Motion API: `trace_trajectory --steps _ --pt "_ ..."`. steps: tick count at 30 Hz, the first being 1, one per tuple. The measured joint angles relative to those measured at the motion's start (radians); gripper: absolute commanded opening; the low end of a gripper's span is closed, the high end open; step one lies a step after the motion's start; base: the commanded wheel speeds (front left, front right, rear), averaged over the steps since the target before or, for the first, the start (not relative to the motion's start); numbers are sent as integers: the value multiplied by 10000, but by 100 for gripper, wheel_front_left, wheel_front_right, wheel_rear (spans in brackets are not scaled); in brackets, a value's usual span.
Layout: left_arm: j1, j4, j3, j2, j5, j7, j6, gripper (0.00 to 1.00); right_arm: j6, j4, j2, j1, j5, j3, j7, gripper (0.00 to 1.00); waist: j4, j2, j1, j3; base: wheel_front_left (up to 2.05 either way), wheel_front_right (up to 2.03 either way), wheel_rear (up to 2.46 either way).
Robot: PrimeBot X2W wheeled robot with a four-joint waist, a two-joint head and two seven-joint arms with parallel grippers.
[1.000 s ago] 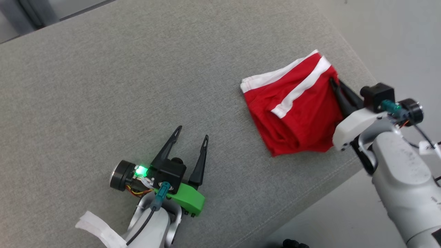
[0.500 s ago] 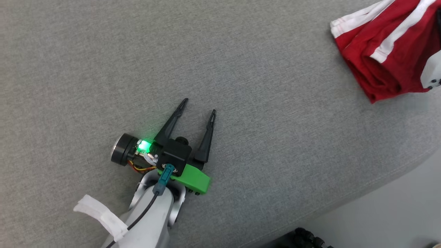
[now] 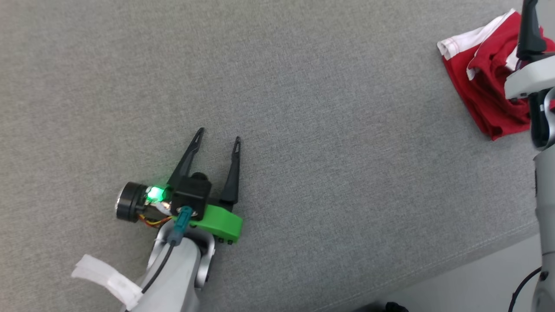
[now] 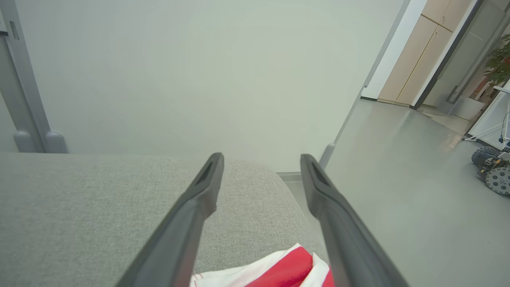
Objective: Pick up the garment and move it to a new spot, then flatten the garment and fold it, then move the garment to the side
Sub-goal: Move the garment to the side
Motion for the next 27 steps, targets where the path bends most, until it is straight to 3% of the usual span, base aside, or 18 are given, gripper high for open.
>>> trace_trajectory --steps 8,16,27 --pt "594 -247 894 10 -217 8 201 100 -2 -1595 1047 1800 606 303 0 100 264 0 0 -1042 0 0 0" --pt "1437 -249 1563 -19 -416 10 213 100 -2 -1503 1578 3684 633 648 0 100 719 0 0 -2090 0 0 0" --pt "2610 -104 1988 -44 -744 8 134 100 -2 -1227 1818 5402 560 1164 2 100 1461 0 0 -3326 0 0 0"
